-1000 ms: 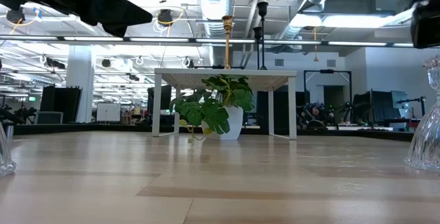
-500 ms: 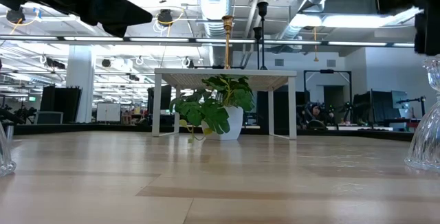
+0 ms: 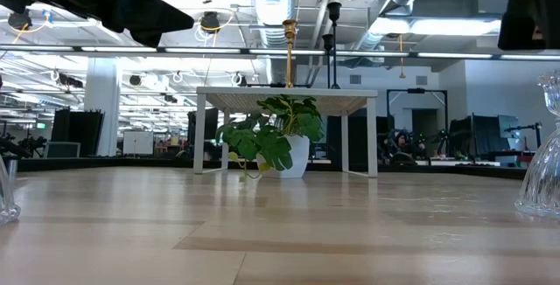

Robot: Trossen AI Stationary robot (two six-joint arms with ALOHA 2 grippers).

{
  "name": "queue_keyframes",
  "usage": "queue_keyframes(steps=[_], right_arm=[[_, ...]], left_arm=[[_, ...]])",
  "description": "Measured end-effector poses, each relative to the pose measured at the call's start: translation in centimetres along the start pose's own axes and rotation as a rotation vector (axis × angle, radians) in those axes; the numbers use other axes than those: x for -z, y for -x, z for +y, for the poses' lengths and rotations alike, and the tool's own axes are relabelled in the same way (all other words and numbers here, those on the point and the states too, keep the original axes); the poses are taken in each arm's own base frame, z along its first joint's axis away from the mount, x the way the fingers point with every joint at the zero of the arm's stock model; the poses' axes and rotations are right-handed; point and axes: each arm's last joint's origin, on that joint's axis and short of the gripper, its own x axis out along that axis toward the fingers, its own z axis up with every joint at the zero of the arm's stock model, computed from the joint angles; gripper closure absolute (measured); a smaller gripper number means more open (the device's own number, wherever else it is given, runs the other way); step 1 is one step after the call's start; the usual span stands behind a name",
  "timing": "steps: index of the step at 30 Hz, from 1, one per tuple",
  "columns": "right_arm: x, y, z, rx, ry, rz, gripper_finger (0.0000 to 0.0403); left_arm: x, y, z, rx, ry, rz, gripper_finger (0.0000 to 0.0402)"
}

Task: Pick & Place candle stick holders
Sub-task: Put the right transparent candle holder on the shelf

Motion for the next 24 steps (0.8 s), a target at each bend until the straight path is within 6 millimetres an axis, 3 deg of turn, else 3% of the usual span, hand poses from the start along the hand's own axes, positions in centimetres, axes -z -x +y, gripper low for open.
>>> queue_keyframes(steps=[6, 17, 24], right_arm=[[-0.4, -1.0, -0.3, 0.014, -0.025, 0.1, 0.0392], [-0.2, -1.3, -0.6, 0.07, -0.015, 0.101, 0.028], [-0.3, -1.3, -0.7, 0.083, 0.01, 0.068, 0.0255]], left_arm=[[0.0, 0.0, 0.0, 0.0, 0.002, 0.0, 0.039], [0.0, 0.0, 0.0, 0.0, 0.003, 0.0, 0.039], [0.0, 0.0, 0.0, 0.0, 0.003, 0.0, 0.039]])
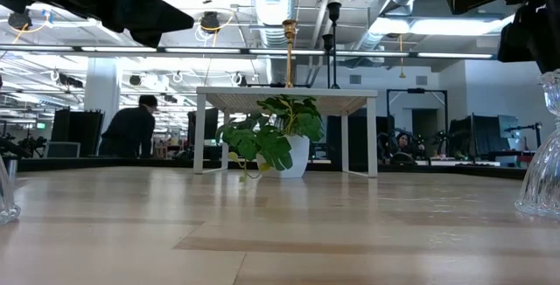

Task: Pick & Place candle stick holders
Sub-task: Put the right transparent candle holder on the shelf

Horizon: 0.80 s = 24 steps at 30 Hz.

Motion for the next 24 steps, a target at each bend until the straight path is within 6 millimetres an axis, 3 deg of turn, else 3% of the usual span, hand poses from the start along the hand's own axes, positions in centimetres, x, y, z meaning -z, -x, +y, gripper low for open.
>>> queue_keyframes(steps=[8, 20, 24], right_arm=[[0.0, 0.0, 0.0, 0.002, 0.0, -0.009, 0.0284], [-0.3, -3.0, 0.5, 0.037, 0.051, 0.063, 0.0298], [-0.2, -2.8, 0.5, 0.022, 0.066, 0.079, 0.0336]], left_arm=[[0.0, 0.0, 0.0, 0.0, 0.0, 0.0, 0.039], [0.0, 0.0, 0.0, 0.001, 0.0, 0.0, 0.039], [0.0, 0.0, 0.0, 0.0, 0.0, 0.0, 0.039]])
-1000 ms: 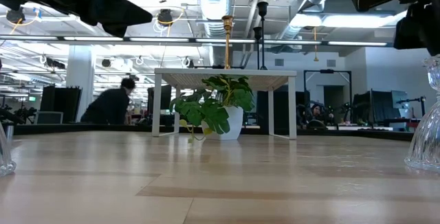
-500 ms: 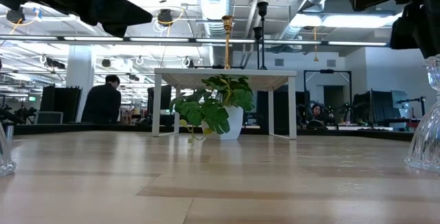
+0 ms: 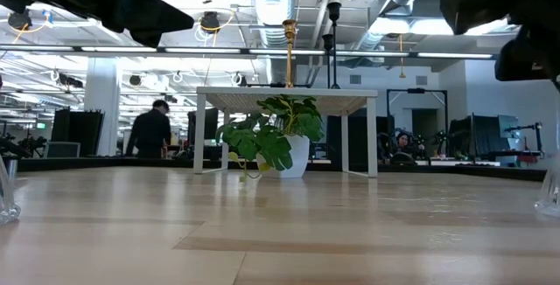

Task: Pick & Place candle stick holders
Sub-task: Put the right transparent candle holder on the shelf

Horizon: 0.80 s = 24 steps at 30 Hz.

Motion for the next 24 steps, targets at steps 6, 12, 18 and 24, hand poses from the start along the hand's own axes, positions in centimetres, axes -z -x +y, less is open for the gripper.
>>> queue_keyframes(steps=[6, 12, 18, 24], right_arm=[[0.2, 1.2, -0.3, -0.013, 0.01, -0.033, 0.0382], [-0.3, 2.2, -0.7, -0.017, 0.059, -0.094, 0.039], [-1.6, 2.5, -1.6, 0.001, 0.122, -0.128, 0.039], [-3.6, 2.9, -2.4, -0.014, 0.22, -0.203, 0.039]], left_arm=[[0.0, 0.0, 0.0, 0.0, 0.0, 0.0, 0.039], [-0.2, 0.0, 0.0, -0.001, 0.02, -0.019, 0.039], [-0.3, 0.0, 0.2, -0.011, 0.084, -0.022, 0.039], [-1.5, -0.1, 0.3, -0.044, 0.095, -0.042, 0.0392]])
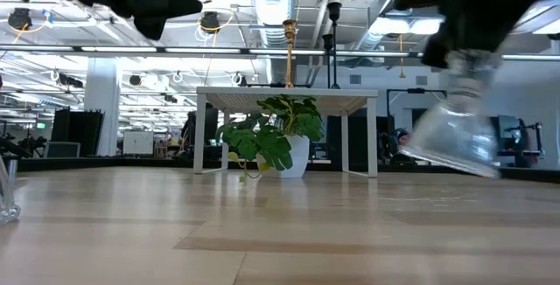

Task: Pick & Place candle stick holders
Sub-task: Put the right transparent candle holder on the shelf

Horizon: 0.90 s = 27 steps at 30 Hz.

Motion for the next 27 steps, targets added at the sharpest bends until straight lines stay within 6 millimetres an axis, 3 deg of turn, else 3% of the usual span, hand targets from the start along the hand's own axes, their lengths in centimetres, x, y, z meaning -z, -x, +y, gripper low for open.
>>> queue_keyframes(steps=[5, 13, 18, 27], right_arm=[[-2.2, 1.1, -0.6, -0.017, 0.107, -0.082, 0.039], [-5.3, 3.5, -1.1, 0.056, 0.265, -0.229, 0.039], [-7.0, 4.6, -1.7, 0.097, 0.339, -0.333, 0.039], [-8.0, 4.9, -2.7, 0.122, 0.387, -0.385, 0.039]], left_arm=[[-1.4, -1.1, -0.4, -0.006, -0.035, 0.079, 0.0396], [-2.8, -4.6, 0.0, -0.067, -0.098, 0.26, 0.0395], [-3.4, -6.6, 0.5, 0.069, -0.061, 0.284, 0.0393], [-3.8, -8.5, 1.4, 0.059, -0.047, 0.288, 0.0381]])
